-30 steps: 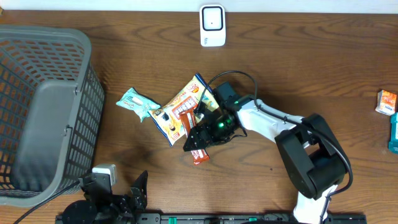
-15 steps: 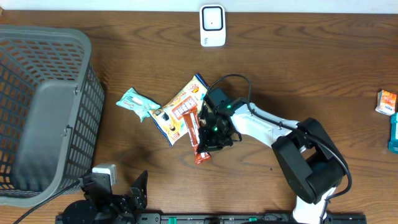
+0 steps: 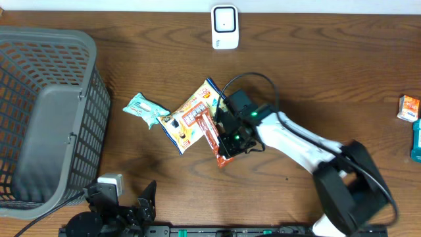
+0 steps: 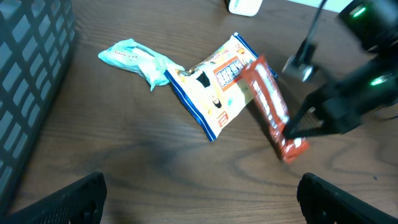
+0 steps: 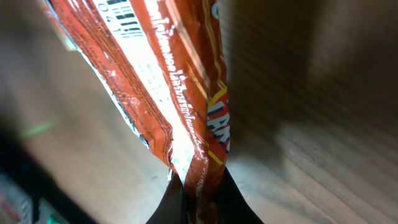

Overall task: Scan the item barcode
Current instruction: 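Lift the wafer bar and carry it right, then carry the wafer bar back up to the white scanner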

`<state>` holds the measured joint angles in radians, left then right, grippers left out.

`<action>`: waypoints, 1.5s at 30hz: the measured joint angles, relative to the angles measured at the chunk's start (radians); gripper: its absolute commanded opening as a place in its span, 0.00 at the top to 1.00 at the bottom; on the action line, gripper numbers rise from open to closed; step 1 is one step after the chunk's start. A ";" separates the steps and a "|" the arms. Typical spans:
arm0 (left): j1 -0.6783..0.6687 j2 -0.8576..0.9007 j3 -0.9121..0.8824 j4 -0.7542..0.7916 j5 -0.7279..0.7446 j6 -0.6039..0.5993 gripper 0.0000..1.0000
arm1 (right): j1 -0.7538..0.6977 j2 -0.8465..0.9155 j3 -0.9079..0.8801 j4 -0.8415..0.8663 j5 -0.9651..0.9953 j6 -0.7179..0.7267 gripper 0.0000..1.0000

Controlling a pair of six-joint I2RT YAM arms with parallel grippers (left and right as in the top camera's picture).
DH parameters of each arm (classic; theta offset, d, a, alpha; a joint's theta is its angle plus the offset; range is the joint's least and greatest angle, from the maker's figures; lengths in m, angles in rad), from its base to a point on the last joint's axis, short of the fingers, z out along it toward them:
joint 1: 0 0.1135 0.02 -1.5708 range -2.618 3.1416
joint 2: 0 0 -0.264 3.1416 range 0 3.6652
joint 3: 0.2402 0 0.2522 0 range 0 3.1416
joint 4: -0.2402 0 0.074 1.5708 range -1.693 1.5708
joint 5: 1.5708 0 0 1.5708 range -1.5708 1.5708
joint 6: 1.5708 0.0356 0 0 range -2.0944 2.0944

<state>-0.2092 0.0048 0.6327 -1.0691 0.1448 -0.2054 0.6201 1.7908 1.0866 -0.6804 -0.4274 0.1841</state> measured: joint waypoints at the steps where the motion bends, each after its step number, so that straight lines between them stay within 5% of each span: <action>1: 0.000 0.000 0.000 0.000 0.000 0.000 0.02 | -0.002 -0.029 0.000 0.000 -0.011 -0.025 0.99; 23: 0.000 0.000 0.000 0.000 0.000 0.000 0.02 | -0.002 -0.565 -0.002 -0.270 0.014 -0.161 0.99; 32: 0.000 0.000 0.000 0.000 0.000 0.000 0.02 | -0.002 -0.636 -0.002 -0.350 0.077 -0.166 0.99; 45: 0.000 0.000 0.000 0.000 0.000 0.000 0.02 | -0.002 -0.536 -0.002 -0.045 0.431 -0.163 0.99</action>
<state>-0.2092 0.0048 0.6327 -1.0687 0.1448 -0.2058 0.6186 1.2549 1.0851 -0.7250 0.0036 0.0208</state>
